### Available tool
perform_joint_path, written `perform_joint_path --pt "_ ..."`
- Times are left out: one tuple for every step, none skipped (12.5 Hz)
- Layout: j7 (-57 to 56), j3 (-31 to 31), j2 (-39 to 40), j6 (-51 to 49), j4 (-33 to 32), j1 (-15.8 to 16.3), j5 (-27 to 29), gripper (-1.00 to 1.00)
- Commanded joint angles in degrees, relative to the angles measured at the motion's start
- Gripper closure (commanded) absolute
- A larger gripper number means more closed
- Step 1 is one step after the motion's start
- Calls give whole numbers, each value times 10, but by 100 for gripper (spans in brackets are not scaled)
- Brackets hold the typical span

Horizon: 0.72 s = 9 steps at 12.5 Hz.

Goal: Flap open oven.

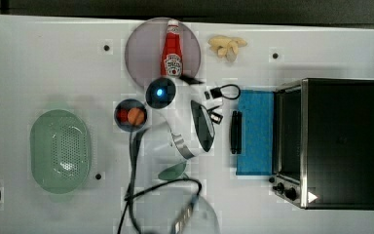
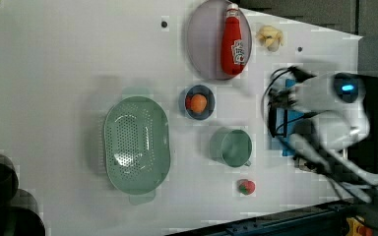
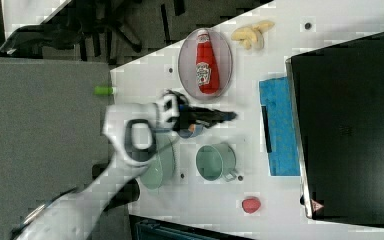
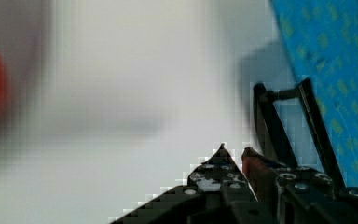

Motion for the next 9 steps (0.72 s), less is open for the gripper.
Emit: perform_joint_path --pt "32 -3 -132 -48 39 2 93 65" --pt "32 -6 -163 -88 49 0 134 65" --pt "32 -12 -192 -135 63 -2 172 65" --pt "32 -21 -216 -189 82 -5 205 65" --pt "32 -30 -235 -247 105 -5 217 65" --pt "32 -36 -250 -304 129 -5 215 65" --pt "32 -38 -261 -357 153 -5 215 65" --pt "32 -39 -268 -396 176 -5 215 65" --pt "32 -39 -273 -429 193 -5 218 65"
